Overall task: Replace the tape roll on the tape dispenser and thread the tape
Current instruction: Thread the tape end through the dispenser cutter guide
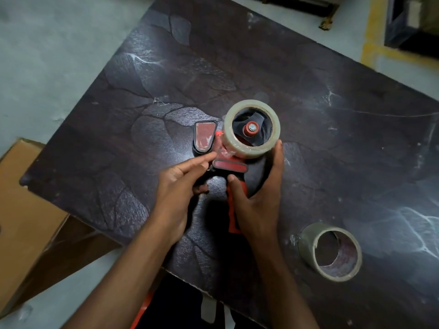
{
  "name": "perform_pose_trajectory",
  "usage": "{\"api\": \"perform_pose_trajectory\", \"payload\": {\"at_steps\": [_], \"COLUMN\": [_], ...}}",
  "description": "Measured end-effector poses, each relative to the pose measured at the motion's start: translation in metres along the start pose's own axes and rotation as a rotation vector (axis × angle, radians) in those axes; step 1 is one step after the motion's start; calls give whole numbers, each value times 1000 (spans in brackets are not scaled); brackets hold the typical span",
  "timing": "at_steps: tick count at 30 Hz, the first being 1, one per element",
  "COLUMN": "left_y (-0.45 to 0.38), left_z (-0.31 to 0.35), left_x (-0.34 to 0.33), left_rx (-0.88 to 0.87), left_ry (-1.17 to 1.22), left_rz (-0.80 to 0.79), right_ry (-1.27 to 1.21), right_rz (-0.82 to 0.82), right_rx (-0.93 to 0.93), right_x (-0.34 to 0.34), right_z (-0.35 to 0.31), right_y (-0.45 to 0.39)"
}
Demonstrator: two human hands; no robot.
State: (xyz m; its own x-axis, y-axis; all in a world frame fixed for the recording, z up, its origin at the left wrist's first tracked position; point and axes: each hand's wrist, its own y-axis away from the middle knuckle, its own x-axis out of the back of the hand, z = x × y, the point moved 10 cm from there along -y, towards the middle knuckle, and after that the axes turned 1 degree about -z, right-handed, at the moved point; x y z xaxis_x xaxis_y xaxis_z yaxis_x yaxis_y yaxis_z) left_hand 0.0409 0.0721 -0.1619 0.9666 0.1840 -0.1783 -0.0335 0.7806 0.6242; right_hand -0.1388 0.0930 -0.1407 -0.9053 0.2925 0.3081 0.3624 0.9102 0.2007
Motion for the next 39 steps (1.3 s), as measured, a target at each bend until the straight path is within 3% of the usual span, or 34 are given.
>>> {"api": "perform_pose_trajectory", "payload": {"at_steps": [9,15,19,22,26,30,32,36,39], "left_y": [-5,7,12,6,6,3,-1,-18,-22], "left_z": [4,-11,-15,-8,41,53,48,9,5], "left_x": [-7,1,7,22,27,30,33,45,42], "left_rx": [129,208,224,53,-500,-660,-592,-89,58], "left_ry": [-41,283,363,39,-779,-941,-855,-214,-133], "left_rz": [-271,-328,-333,-191,3,101,138,147,124], "right_ry": [6,24,60,88,92,92,98,108,97], "right_rz": [-12,-33,-54,-63,-67,-68,-69,-75,-63], "right_rx": [15,32,35,41,61,66,67,64,62], "right_x": [-3,-4,-4,-6,-11,-11,-12,-13,-12], "right_z": [2,-1,0,-1,-5,-6,-5,-1,1], "right_y": [-1,-2,-4,-4,-2,-1,-1,-1,-1]}}
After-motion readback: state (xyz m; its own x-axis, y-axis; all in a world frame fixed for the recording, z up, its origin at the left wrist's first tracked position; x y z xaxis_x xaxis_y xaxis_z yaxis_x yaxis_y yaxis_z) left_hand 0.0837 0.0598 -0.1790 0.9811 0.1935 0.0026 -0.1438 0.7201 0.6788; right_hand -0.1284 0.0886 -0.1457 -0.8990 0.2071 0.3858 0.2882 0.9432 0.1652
